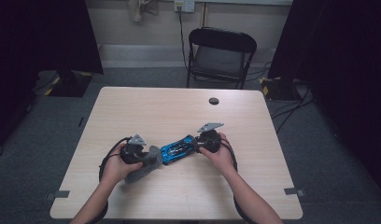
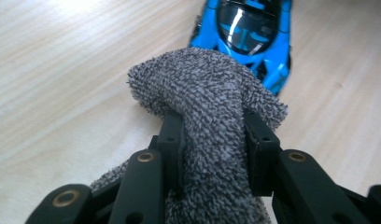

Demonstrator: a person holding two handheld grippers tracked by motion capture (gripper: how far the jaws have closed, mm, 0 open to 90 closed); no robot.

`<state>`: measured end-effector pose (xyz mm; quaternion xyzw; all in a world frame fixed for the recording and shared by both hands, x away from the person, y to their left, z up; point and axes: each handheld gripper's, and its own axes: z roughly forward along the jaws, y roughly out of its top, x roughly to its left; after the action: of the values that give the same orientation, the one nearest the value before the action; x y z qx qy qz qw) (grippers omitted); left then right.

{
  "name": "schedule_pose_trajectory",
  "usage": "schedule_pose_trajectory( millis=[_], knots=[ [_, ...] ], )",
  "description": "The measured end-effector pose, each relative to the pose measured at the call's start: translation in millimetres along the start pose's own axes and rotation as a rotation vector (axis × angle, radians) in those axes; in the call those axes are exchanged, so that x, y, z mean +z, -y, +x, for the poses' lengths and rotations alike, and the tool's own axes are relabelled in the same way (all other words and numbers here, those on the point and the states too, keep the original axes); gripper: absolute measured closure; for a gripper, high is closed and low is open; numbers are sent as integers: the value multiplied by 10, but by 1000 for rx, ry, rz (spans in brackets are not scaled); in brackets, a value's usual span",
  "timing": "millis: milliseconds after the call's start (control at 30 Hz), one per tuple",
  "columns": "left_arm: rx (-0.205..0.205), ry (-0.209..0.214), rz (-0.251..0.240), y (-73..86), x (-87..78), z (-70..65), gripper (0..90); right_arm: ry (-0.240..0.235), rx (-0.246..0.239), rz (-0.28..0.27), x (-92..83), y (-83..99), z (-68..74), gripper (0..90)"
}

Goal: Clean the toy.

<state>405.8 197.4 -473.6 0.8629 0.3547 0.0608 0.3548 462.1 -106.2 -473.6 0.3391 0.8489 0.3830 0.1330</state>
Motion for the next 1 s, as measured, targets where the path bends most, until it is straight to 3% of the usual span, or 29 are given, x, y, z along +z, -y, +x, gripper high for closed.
schedule_pose_trajectory(
  millis=[200,267,400,600,667,833,1000],
  knots=[
    [17,31,11,20,-11,-169,656,9,-11,2,-3,-2,16,601],
    [34,24,7,9,-15,-190,656,6,-5,-1,-3,4,15,601],
    [14,11,-29,-41,-74,-119,656,8,-13,-5,-3,6,16,601],
    [-18,-54,-65,-180,-99,110,656,4,-11,-7,0,7,15,600],
    [-6,-57,-56,-215,-56,147,654,2,-14,-12,1,12,16,600],
    [-28,-44,-43,-234,102,183,653,-3,-5,-14,-1,17,10,599],
    [-29,-15,-39,-150,83,156,654,3,-10,-13,-4,19,11,597]
  ],
)
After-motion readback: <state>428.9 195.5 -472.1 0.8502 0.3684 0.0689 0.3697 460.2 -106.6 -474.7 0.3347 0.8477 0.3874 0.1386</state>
